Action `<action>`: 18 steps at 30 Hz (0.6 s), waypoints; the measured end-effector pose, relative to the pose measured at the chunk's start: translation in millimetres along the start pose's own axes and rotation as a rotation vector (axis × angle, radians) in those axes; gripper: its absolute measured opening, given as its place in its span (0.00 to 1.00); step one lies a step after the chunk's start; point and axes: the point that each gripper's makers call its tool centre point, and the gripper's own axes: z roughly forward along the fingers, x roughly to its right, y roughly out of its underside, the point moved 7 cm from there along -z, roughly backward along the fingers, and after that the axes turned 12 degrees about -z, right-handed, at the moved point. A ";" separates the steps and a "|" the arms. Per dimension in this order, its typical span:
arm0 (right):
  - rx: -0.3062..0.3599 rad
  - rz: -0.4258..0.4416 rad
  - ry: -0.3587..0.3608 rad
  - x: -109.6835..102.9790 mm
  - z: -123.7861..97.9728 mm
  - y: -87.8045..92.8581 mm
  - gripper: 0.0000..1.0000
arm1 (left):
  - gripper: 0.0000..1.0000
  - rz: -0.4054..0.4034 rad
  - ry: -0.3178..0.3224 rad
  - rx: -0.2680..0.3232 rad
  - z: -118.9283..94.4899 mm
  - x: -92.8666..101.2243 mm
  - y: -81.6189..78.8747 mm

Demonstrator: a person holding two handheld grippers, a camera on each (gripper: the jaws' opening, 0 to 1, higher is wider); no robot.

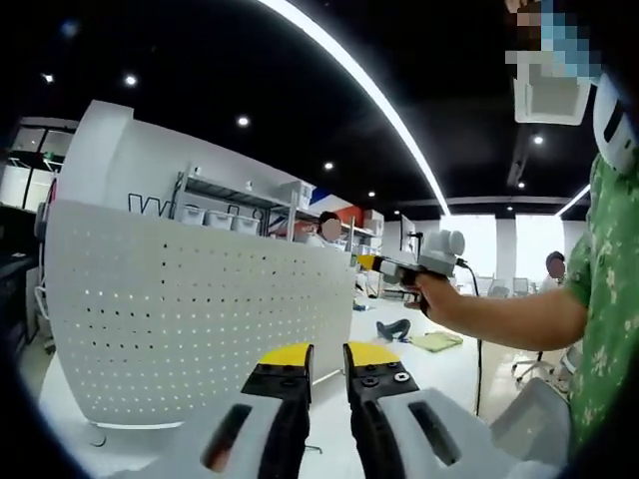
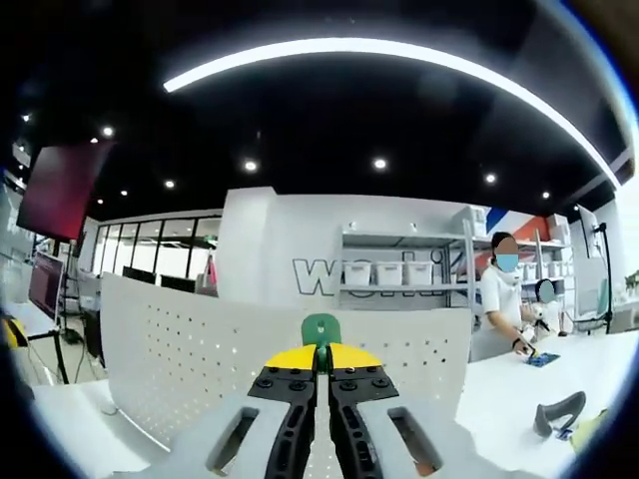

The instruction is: Insert the hook assembly into the mounting plate slot until the hook locks in place.

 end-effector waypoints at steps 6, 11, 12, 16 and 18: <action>-0.031 0.025 -0.008 -1.6 17.7 5.0 0.01 | 0.14 -0.019 -0.004 -0.009 1.7 -2.4 7.0; -0.047 0.039 -0.003 0.2 34.0 11.5 0.01 | 0.13 -0.027 -0.006 -0.014 2.4 -3.0 9.5; -0.049 0.047 -0.001 1.2 36.0 12.2 0.01 | 0.13 -0.026 -0.009 -0.015 2.3 -3.7 9.9; -0.061 0.075 0.010 5.9 47.0 17.5 0.01 | 0.13 -0.031 -0.019 -0.019 1.9 -7.4 11.5; -0.065 0.080 0.012 7.2 52.5 20.1 0.01 | 0.13 -0.031 -0.021 -0.020 2.0 -7.9 11.6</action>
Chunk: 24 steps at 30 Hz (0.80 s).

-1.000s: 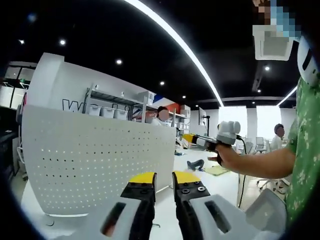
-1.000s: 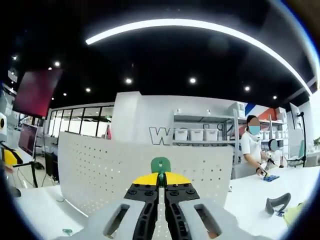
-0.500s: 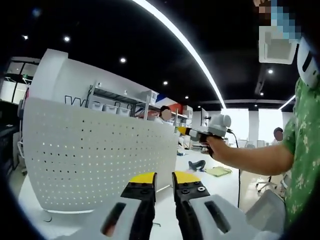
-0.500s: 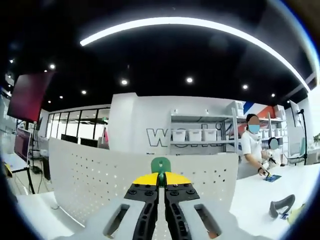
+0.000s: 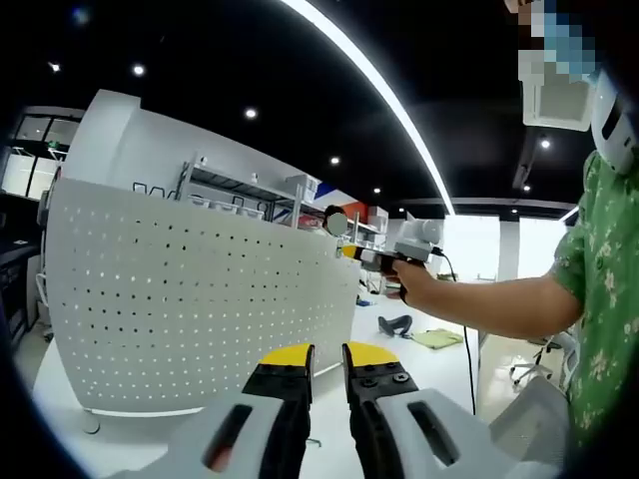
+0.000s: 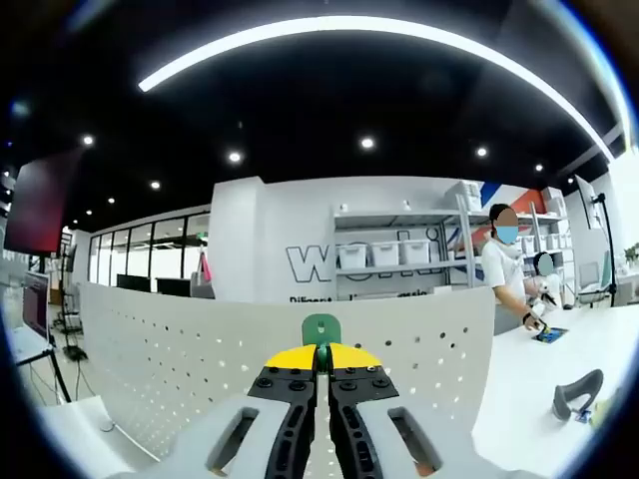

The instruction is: Insert the hook assembly into the mounting plate slot until the hook locks in place.

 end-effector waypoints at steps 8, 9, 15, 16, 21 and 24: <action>-0.005 -0.014 -0.011 -1.6 14.2 2.9 0.01 | 0.13 -0.007 -0.012 -0.003 2.5 -5.0 1.3; -0.005 -0.017 -0.011 -1.9 13.7 2.7 0.01 | 0.12 -0.009 -0.012 -0.005 3.2 -5.3 2.1; -0.014 -0.022 -0.010 0.1 18.6 7.5 0.01 | 0.13 -0.014 -0.012 -0.008 4.4 -6.4 4.4; -0.014 -0.022 -0.010 0.2 18.8 7.7 0.01 | 0.13 -0.015 -0.013 -0.006 4.6 -6.7 4.2; -0.016 -0.023 -0.012 -0.1 22.2 9.8 0.01 | 0.13 -0.013 -0.019 -0.008 5.5 -8.4 3.7; -0.016 -0.022 -0.012 0.4 23.3 10.3 0.01 | 0.14 -0.011 -0.030 -0.010 6.2 -8.9 3.4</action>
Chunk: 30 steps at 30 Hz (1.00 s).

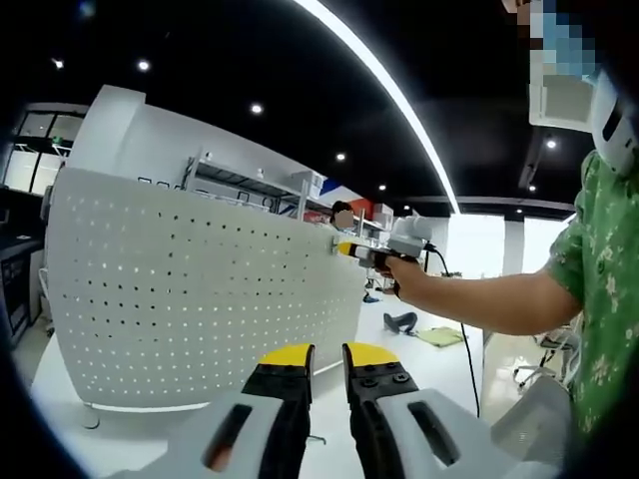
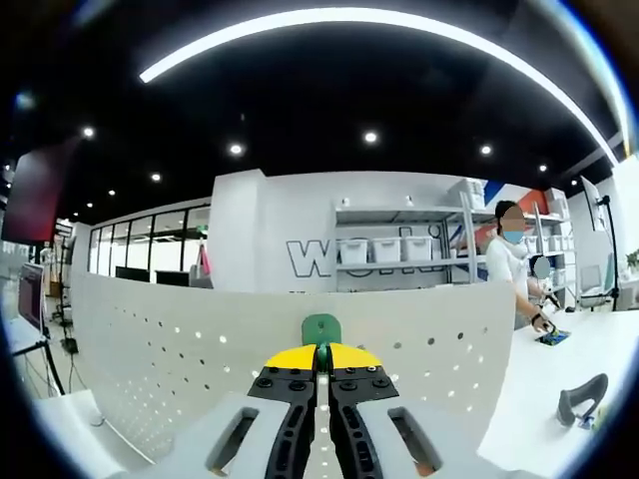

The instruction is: Insert the hook assembly into the mounting plate slot until the hook locks in place.

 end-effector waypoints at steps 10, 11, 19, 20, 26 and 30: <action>0.000 -0.005 0.000 2.2 1.2 0.8 0.01 | 0.67 0.031 0.001 -0.007 7.5 7.6 -0.7; 0.000 -0.006 -0.001 2.1 1.3 0.9 0.01 | 0.75 0.034 -0.004 -0.007 8.9 8.5 -0.9; -0.002 -0.011 -0.002 2.4 2.0 0.8 0.01 | 1.00 0.062 -0.042 -0.045 11.5 6.0 2.7; -0.003 -0.012 -0.002 2.5 2.2 0.9 0.01 | 1.00 0.058 -0.039 -0.046 11.3 5.7 3.1; -0.004 -0.012 -0.001 2.6 2.5 0.7 0.01 | 1.00 0.051 -0.035 -0.036 11.2 5.0 2.1; -0.006 -0.015 -0.003 1.8 2.5 0.9 0.01 | 1.00 0.045 -0.038 -0.034 10.6 3.7 1.8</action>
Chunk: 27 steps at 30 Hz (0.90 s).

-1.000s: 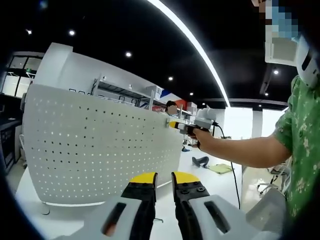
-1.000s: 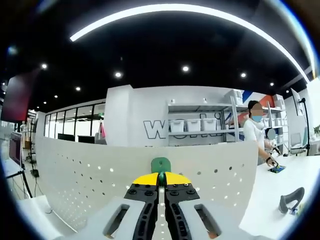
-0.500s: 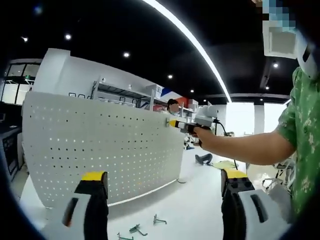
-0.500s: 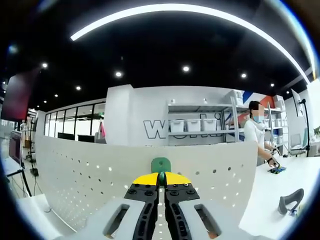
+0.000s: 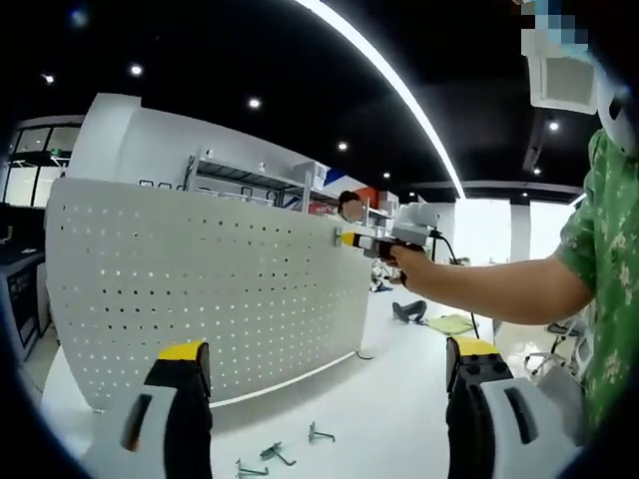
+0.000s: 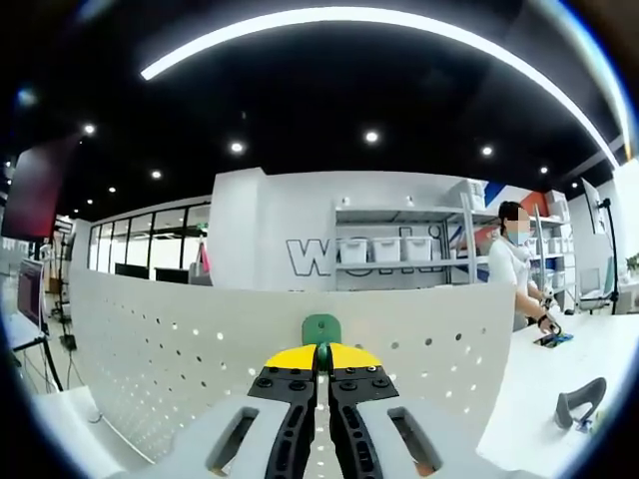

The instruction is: Insert the hook assembly into the mounting plate slot until the hook locks in place.

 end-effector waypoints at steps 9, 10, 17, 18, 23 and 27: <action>-0.003 0.005 0.002 -1.7 0.0 3.9 0.01 | 1.00 -0.008 0.000 0.001 -0.9 -1.2 -0.1; -0.003 0.006 0.002 -2.4 0.0 4.5 0.01 | 1.00 -0.008 0.000 0.001 -1.0 -1.2 -0.3; -0.002 0.014 0.004 -3.9 -0.2 7.1 0.01 | 1.00 -0.012 -0.002 0.001 -2.7 -1.5 -2.0; -0.001 0.015 0.005 -4.0 -0.3 7.1 0.01 | 1.00 -0.012 -0.002 0.000 -3.0 -1.7 -2.1; 0.001 0.030 0.010 -4.7 0.1 7.7 0.01 | 0.98 -0.013 0.000 -0.001 -3.5 -1.2 -3.0; 0.002 0.034 0.010 -4.8 0.1 8.5 0.01 | 0.98 -0.013 -0.002 -0.004 -3.7 -1.5 -2.7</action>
